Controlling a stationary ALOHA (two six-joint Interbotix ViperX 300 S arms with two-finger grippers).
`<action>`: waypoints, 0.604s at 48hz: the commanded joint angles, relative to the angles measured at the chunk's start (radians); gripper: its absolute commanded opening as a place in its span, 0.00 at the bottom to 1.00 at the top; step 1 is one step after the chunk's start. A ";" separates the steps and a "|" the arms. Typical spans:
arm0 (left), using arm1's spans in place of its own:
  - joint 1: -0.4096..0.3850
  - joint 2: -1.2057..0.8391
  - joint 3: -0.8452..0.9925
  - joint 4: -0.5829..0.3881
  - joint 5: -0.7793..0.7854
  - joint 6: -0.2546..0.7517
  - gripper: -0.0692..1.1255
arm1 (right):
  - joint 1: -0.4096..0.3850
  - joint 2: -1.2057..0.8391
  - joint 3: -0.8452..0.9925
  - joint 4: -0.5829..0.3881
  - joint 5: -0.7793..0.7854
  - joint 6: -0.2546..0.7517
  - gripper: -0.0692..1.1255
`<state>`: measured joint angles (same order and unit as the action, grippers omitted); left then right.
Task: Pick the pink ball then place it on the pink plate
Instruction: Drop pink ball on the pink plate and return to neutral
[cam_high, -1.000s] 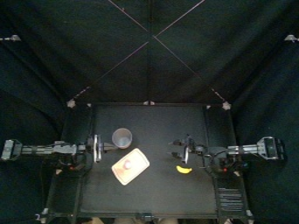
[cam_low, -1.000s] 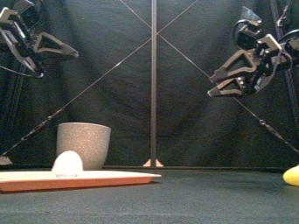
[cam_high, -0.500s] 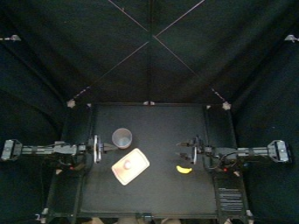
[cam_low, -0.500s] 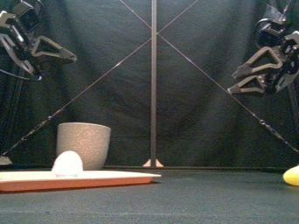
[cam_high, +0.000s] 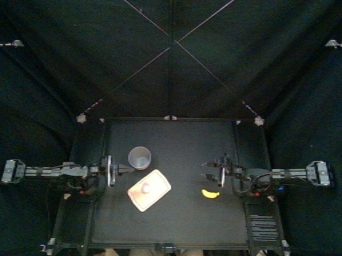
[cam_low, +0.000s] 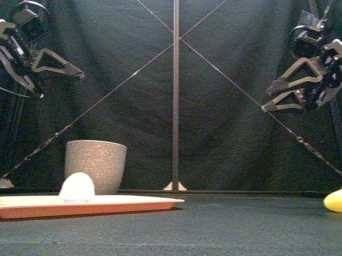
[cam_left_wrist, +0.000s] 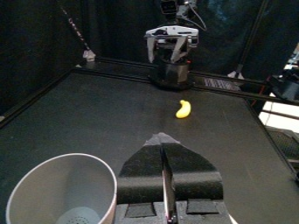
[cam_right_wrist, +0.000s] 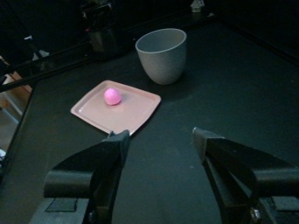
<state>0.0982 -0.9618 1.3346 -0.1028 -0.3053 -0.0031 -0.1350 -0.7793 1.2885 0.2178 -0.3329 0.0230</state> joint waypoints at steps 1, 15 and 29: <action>-0.002 0.002 -0.014 -0.003 -0.006 0.000 0.13 | -0.009 0.003 -0.011 -0.003 0.002 -0.002 0.83; -0.006 0.002 -0.012 -0.020 -0.006 -0.002 0.13 | -0.026 0.038 -0.008 -0.002 0.031 0.000 0.83; -0.006 0.002 -0.012 -0.029 -0.006 0.002 0.13 | -0.026 0.123 -0.018 0.005 0.034 0.000 0.83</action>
